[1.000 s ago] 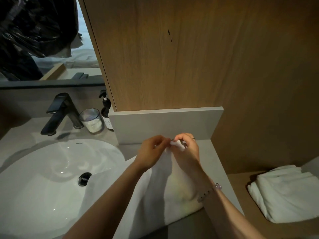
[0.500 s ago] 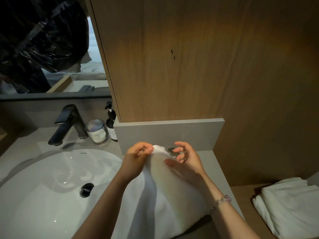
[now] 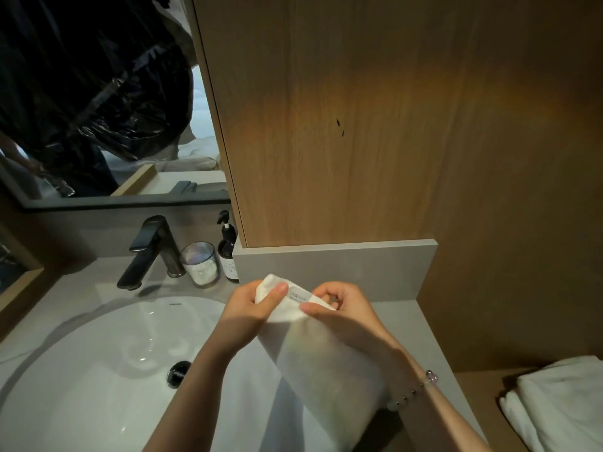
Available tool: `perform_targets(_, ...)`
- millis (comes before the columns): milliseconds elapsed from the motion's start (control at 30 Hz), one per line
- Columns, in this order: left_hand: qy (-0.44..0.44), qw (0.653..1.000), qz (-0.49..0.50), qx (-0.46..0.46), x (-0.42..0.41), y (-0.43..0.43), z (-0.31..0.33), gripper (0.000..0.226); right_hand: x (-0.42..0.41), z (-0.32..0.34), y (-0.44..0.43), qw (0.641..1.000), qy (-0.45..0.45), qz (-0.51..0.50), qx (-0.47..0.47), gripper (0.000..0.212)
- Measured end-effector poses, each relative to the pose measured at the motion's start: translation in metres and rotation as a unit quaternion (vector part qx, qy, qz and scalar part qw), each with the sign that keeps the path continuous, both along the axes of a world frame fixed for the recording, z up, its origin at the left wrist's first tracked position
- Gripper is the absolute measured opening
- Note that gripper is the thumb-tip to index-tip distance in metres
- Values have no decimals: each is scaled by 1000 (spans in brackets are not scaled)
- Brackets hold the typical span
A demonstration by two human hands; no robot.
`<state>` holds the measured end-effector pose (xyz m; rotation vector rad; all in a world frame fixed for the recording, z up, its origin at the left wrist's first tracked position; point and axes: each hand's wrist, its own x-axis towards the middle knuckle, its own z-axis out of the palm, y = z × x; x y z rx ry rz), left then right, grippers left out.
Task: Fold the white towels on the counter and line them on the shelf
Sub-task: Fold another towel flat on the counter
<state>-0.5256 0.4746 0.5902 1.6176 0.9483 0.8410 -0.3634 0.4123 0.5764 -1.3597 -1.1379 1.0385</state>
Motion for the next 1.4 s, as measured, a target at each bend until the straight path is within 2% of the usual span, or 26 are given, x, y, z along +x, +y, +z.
perform_targets(133,1,996,90,16,0,3,3,24,-5,4,2,999,-38,27,-8,20)
perform_targets(267,-24,985,171,-24,-12,8,7,25,4,4,2,984,-168,39,-47,45)
perform_targets(367,-26,972,230,-25,-29,14,9,27,10,6,2,971,-228,31,-67,50)
perform_targets(467,4,964,264,-11,-48,19,11,29,16,7,1,972,-221,31,-72,50)
perform_targets(633,7,944,328,-28,-72,27,12,30,26,7,1,974,-205,42,-80,48)
perform_targets(800,-45,928,367,-39,-85,25,23,28,36,15,-2,985,-156,36,-72,52)
perform_targets(900,-95,939,331,5,-82,18,34,22,30,24,-1,987,-152,31,-51,48)
perform_targets(933,-87,947,307,31,-82,16,38,22,26,28,-1,987,-150,29,-43,45)
perform_targets(1033,18,974,198,112,-72,10,53,23,12,42,2,989,-138,52,-15,37)
perform_targets(1100,89,985,79,121,-56,1,62,22,1,51,4,990,-127,67,6,36)
perform_targets(1167,154,982,-42,105,-41,-6,64,30,-10,59,6,989,-109,89,34,37)
perform_targets(1233,182,971,-118,96,-32,-8,59,34,-18,66,6,988,-98,110,50,36)
perform_targets(1300,175,970,-144,92,-28,-6,53,33,-21,72,4,987,-96,121,53,33)
perform_targets(1400,134,981,-120,73,-28,-5,49,30,-19,72,0,988,-92,118,48,32)
